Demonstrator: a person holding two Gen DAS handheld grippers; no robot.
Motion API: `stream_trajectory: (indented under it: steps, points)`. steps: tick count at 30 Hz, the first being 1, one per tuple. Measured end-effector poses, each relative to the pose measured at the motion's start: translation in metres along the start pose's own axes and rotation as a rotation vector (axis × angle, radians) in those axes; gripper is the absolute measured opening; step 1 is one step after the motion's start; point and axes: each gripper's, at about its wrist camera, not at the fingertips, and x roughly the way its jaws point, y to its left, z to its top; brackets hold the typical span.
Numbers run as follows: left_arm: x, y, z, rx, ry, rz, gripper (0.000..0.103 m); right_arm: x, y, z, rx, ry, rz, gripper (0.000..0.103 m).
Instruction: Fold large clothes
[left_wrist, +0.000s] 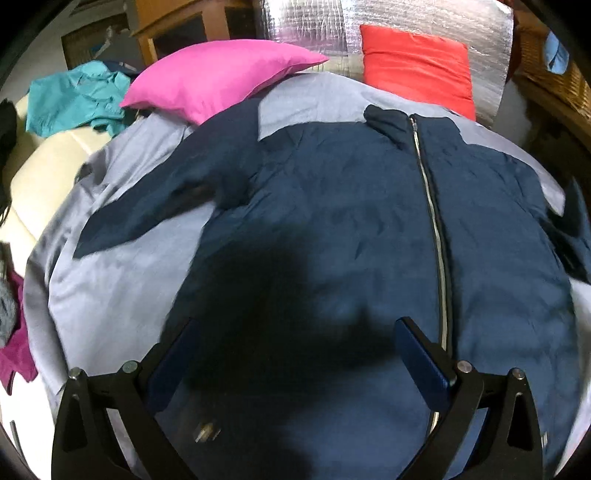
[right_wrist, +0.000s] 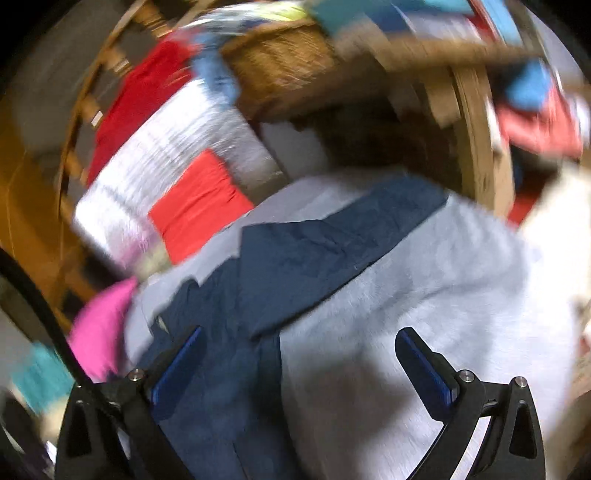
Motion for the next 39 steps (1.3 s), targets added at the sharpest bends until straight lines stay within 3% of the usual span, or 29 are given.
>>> stream_trajectory:
  steps: [4,6,9,13,16,19,22,24,26,28,32,36,39]
  points:
    - [0.026,-0.020,0.007,0.051,0.011,0.014,0.103,0.055,-0.045,0.038,0.217,0.055,0.100,0.096]
    - [0.038,-0.024,0.005,0.074,0.027,0.029,0.103,0.080,-0.063,0.056,0.285,0.062,0.110,0.088]
    - [0.043,-0.027,0.005,0.086,0.047,0.009,0.103,0.107,-0.085,0.070,0.356,0.051,0.054,0.074]
    - [0.047,-0.028,0.007,0.099,0.037,0.011,0.103,0.132,-0.117,0.086,0.451,0.039,-0.079,0.071]
    - [0.053,-0.026,0.008,0.061,0.051,-0.001,0.103,0.141,-0.128,0.098,0.458,-0.015,-0.119,0.069]
    - [0.056,-0.028,0.005,0.053,0.040,-0.002,0.103,0.159,-0.123,0.111,0.388,-0.030,-0.162,0.067]
    - [0.059,-0.024,0.004,0.018,0.038,-0.032,0.103,0.177,-0.116,0.114,0.330,-0.047,-0.223,0.041]
    - [0.062,-0.021,0.004,-0.005,0.042,-0.054,0.103,0.183,-0.106,0.113,0.278,-0.041,-0.253,0.020]
    - [0.062,-0.022,0.003,-0.008,0.042,-0.056,0.103,0.184,-0.094,0.114,0.242,-0.044,-0.246,0.011]
    - [0.063,-0.024,0.005,-0.007,0.055,-0.057,0.103,0.176,-0.079,0.117,0.192,-0.071,-0.208,0.010]
    - [0.063,-0.020,0.021,0.001,0.108,-0.062,0.103,0.145,-0.002,0.112,0.013,-0.135,-0.075,0.010]
    - [0.027,-0.003,0.034,-0.038,-0.076,-0.014,0.103,0.115,0.085,0.084,-0.164,-0.154,0.095,0.010]
    - [0.008,0.019,0.041,-0.103,-0.174,0.024,0.103,0.097,0.147,0.044,-0.280,-0.111,0.249,0.010]
